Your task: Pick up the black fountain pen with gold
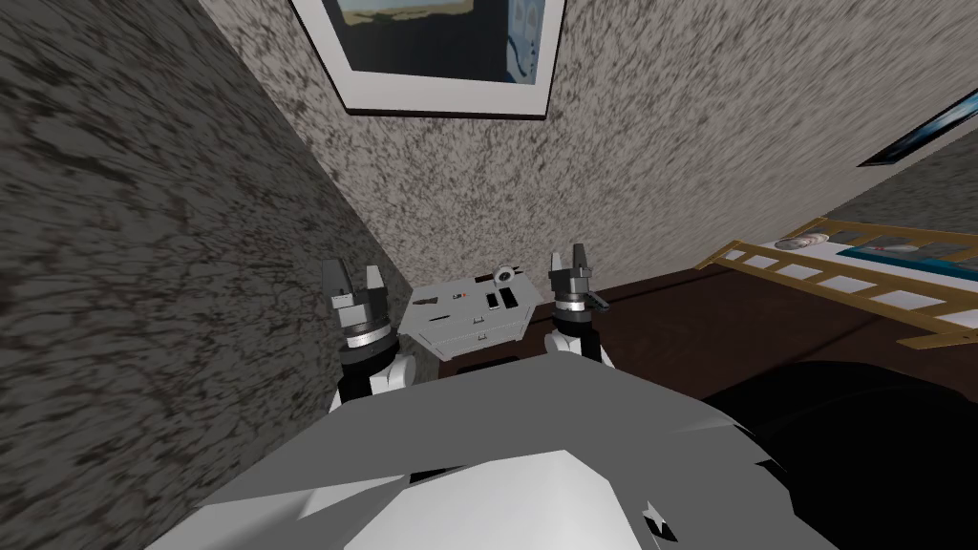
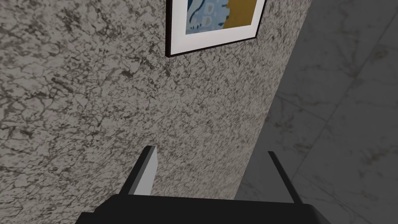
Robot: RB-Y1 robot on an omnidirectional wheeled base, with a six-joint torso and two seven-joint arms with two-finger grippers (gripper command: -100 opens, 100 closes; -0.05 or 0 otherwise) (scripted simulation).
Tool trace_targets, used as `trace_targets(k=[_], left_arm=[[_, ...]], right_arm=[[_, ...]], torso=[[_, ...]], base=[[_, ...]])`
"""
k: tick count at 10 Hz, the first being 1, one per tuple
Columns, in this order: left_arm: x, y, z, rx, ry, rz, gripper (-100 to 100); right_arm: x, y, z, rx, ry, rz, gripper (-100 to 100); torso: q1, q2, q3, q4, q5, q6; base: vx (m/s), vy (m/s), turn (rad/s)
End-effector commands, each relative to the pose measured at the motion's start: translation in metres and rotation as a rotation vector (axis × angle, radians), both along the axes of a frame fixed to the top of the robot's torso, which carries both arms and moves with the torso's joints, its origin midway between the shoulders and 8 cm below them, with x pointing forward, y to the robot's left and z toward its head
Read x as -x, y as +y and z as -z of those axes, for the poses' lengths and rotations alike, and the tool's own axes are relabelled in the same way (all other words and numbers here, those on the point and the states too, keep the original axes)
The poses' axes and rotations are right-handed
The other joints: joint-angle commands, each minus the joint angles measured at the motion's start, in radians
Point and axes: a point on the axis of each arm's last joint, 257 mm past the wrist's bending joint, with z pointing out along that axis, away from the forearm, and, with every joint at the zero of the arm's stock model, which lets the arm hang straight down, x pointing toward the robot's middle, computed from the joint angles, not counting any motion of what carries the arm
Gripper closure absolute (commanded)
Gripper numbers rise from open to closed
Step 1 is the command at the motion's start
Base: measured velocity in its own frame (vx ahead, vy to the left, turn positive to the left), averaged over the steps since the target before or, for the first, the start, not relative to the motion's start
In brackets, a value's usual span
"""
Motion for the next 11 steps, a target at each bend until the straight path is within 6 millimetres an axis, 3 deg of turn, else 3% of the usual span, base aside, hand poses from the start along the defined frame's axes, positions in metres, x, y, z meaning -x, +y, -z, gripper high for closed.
trace_targets(k=[1,6,11], left_arm=[[-0.005,0.000,0.006,-0.021,0.025,0.009,-100],[-0.035,0.010,0.039,-0.066,0.160,0.017,-100],[-0.077,0.040,0.089,-0.076,0.351,-0.009,-100]], right_arm=[[0.000,0.000,0.000,0.000,0.000,0.000,0],[0.000,0.000,0.000,0.000,0.000,0.000,0],[0.000,0.000,0.000,0.000,0.000,0.000,0]], torso=[[0.000,0.000,0.000,0.000,0.000,0.000],[-0.003,0.001,0.001,0.000,-0.001,0.000],[-0.005,0.000,0.000,0.000,-0.001,0.000]], base=[[-0.002,-0.015,-0.013],[-0.010,-0.046,-0.021],[-0.002,-0.069,-0.030]])
